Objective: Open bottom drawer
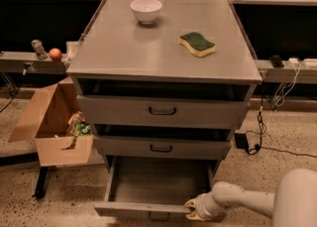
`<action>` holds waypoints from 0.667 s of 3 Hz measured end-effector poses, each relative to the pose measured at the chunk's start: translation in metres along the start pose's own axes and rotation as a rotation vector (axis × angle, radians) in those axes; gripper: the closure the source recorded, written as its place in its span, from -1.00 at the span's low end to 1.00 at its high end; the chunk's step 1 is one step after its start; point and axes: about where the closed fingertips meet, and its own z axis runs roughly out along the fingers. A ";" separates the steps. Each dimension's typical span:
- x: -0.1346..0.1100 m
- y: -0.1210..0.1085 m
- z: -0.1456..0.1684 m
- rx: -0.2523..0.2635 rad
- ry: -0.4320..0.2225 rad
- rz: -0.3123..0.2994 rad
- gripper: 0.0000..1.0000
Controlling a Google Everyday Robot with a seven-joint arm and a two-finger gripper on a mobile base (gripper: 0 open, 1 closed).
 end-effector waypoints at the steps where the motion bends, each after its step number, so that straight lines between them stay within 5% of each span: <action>1: -0.002 0.000 -0.003 0.000 0.000 0.000 0.95; 2: -0.002 0.000 -0.003 0.000 0.000 0.000 0.51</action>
Offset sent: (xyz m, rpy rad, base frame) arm -0.0007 0.0000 0.0035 0.0000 0.0000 0.0000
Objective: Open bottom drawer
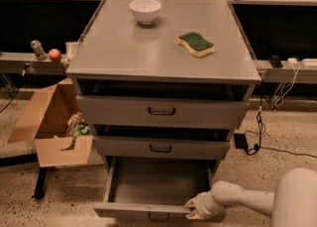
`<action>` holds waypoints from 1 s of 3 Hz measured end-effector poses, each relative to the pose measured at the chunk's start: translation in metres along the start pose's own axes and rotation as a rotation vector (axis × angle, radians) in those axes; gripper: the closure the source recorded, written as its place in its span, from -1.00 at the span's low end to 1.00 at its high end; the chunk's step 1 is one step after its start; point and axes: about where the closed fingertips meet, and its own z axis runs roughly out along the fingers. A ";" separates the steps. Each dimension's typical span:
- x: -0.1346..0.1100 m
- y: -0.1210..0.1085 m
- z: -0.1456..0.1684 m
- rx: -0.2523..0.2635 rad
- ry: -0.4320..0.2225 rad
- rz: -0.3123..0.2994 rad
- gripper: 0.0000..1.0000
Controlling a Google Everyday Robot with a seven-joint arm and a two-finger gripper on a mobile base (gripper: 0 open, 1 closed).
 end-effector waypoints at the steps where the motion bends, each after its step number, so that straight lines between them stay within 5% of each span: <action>1: 0.000 0.000 0.000 0.000 0.000 0.000 -0.12; 3: 0.000 0.000 0.000 0.000 0.000 0.000 -1.00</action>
Offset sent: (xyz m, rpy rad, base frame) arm 0.0000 0.0000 0.0000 0.0000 0.0000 0.0000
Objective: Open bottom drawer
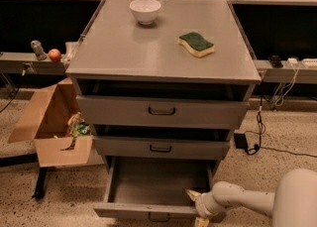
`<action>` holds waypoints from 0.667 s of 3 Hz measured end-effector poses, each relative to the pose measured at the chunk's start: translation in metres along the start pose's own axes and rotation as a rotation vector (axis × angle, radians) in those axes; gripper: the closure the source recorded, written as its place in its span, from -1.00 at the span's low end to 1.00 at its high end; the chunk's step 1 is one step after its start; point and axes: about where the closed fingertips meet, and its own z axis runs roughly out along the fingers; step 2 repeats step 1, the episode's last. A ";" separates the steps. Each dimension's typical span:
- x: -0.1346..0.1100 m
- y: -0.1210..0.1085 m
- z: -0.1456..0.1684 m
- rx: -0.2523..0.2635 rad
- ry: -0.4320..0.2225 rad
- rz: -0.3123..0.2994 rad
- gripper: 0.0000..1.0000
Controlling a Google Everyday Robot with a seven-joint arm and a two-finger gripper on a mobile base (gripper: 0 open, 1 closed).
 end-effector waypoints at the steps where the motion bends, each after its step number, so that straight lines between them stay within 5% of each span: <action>1: 0.000 0.000 0.000 0.000 0.000 0.000 -1.00; 2: 0.000 0.000 0.000 0.000 0.000 0.000 -1.00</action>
Offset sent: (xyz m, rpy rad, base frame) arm 0.0000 0.0000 0.0000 0.0000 0.0000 0.0000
